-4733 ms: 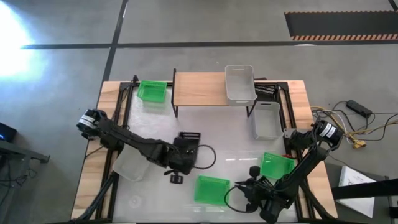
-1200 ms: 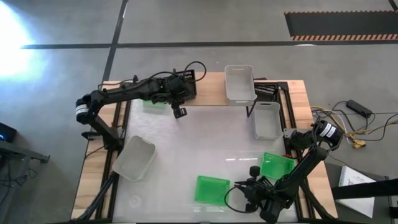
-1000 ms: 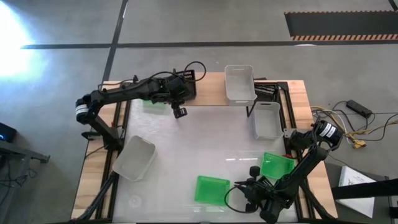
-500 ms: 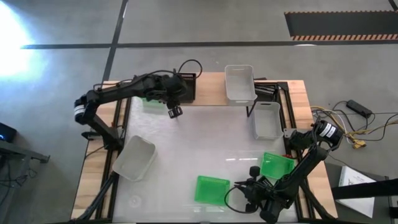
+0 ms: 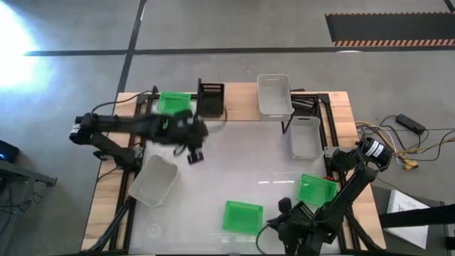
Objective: Stack baskets on shelf by color
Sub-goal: Put the bottom left green bin on the shelf
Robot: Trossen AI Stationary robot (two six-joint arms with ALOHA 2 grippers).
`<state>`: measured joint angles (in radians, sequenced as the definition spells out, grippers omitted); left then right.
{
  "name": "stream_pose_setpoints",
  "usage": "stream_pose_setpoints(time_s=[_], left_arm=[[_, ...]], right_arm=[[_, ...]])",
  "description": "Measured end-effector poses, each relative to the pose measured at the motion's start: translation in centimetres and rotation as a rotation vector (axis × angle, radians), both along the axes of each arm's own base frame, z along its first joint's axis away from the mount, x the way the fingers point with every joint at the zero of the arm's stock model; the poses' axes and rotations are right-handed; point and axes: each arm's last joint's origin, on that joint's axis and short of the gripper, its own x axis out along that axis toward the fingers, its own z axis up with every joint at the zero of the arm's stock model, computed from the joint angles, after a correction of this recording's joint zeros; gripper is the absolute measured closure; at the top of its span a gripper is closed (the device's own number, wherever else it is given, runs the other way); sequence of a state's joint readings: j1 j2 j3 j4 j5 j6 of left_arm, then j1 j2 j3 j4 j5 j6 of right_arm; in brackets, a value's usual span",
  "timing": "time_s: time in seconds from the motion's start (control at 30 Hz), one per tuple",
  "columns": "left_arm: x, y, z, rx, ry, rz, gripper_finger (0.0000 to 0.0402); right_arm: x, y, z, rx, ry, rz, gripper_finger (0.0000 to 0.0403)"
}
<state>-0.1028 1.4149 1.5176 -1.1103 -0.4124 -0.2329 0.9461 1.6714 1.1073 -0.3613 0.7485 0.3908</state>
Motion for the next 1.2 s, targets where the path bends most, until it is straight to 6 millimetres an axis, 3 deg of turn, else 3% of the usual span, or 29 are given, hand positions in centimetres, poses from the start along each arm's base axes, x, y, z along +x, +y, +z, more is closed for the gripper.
stream_pose_setpoints(time_s=[0.13,0.3,0.5,0.63,0.83,1.03,1.2], left_arm=[[-0.2,-4.9,-2.3,0.034,-0.060,-0.034,0.0292],[-0.6,-10.2,-6.6,-0.015,-0.196,-0.092,0.0292],[-1.1,-14.3,-11.7,-0.161,-0.431,-0.167,0.0292],[-1.3,-15.2,-14.3,-0.238,-0.595,-0.198,0.0292],[-1.2,-15.1,-17.1,-0.239,-0.749,-0.210,0.0292],[-1.1,-14.9,-17.5,-0.225,-0.755,-0.208,0.0292],[-1.1,-14.9,-17.5,-0.222,-0.752,-0.208,0.0292]], right_arm=[[1.7,0.2,2.0,0.014,0.098,0.136,0.0346],[3.6,-1.1,3.2,-0.031,0.234,0.281,0.0289],[4.5,-2.5,2.4,-0.266,0.306,0.556,0.0240],[5.2,-3.3,2.0,-0.299,0.302,0.615,0.0250],[6.8,-4.3,0.9,-0.174,0.353,0.668,0.0291],[7.7,-4.3,-1.9,-0.250,0.403,0.740,0.0317],[8.2,-4.0,-2.3,-0.241,0.388,0.705,0.0356]])
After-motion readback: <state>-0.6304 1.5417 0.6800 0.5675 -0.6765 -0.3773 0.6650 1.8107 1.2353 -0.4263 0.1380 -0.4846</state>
